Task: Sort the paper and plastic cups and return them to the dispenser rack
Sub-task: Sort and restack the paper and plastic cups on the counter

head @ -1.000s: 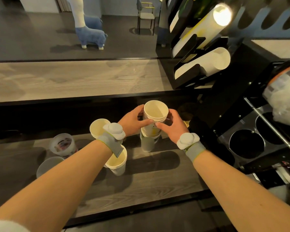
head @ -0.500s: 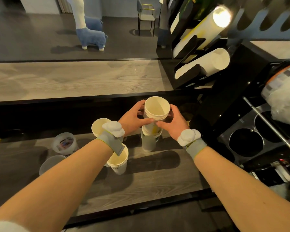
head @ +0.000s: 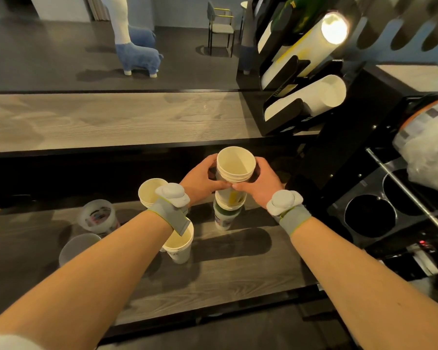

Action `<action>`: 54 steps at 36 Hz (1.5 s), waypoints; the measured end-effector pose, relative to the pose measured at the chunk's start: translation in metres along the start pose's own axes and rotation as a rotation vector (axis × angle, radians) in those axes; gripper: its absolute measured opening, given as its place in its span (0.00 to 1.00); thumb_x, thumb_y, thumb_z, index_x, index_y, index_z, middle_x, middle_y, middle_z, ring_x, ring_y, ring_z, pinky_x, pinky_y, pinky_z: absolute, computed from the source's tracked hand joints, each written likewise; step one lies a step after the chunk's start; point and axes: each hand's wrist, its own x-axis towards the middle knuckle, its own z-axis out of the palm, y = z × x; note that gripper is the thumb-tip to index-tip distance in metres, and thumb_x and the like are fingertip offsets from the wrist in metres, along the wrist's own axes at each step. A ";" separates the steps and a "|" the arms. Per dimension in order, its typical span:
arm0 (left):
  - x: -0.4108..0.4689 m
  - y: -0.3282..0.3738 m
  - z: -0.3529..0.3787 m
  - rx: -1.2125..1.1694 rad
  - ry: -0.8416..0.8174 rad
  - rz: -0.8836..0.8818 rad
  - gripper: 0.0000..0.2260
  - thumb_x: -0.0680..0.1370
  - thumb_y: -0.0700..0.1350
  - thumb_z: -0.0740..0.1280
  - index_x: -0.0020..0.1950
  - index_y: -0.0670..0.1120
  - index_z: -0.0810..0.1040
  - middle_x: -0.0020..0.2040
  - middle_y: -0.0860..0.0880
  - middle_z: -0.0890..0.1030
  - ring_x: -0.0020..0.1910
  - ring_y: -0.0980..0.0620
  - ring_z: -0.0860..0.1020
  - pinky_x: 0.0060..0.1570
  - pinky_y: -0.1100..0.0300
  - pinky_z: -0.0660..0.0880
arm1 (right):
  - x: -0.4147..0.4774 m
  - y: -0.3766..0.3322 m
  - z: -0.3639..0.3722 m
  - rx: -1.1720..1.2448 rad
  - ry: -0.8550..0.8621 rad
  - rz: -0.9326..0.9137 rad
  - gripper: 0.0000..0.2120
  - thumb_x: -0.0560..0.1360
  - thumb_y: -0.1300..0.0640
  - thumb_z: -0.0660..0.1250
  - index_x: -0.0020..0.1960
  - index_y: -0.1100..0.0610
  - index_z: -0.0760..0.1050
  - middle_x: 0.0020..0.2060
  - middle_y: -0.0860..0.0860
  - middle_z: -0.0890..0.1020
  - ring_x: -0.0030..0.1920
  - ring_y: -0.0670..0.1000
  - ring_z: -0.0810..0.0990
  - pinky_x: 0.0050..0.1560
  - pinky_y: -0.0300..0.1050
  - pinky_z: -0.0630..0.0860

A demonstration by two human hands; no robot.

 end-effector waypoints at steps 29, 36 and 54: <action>0.008 -0.011 0.012 -0.032 -0.077 -0.066 0.42 0.71 0.33 0.72 0.78 0.53 0.55 0.71 0.49 0.70 0.69 0.45 0.70 0.67 0.45 0.71 | -0.003 0.005 0.003 -0.042 0.016 0.024 0.37 0.67 0.53 0.79 0.69 0.51 0.62 0.54 0.45 0.72 0.51 0.51 0.79 0.30 0.33 0.77; 0.011 -0.006 -0.003 -0.038 -0.094 0.022 0.39 0.72 0.46 0.76 0.77 0.52 0.58 0.72 0.52 0.70 0.68 0.51 0.70 0.66 0.55 0.70 | -0.003 -0.005 -0.008 0.011 0.004 0.008 0.38 0.68 0.52 0.78 0.71 0.51 0.61 0.57 0.44 0.72 0.58 0.48 0.75 0.55 0.50 0.80; 0.011 0.050 -0.066 -0.309 -0.134 0.120 0.32 0.75 0.51 0.71 0.76 0.58 0.60 0.71 0.49 0.73 0.71 0.48 0.70 0.72 0.42 0.65 | 0.005 -0.078 -0.048 0.116 0.062 -0.158 0.33 0.70 0.41 0.74 0.70 0.47 0.65 0.61 0.43 0.75 0.55 0.50 0.79 0.35 0.35 0.77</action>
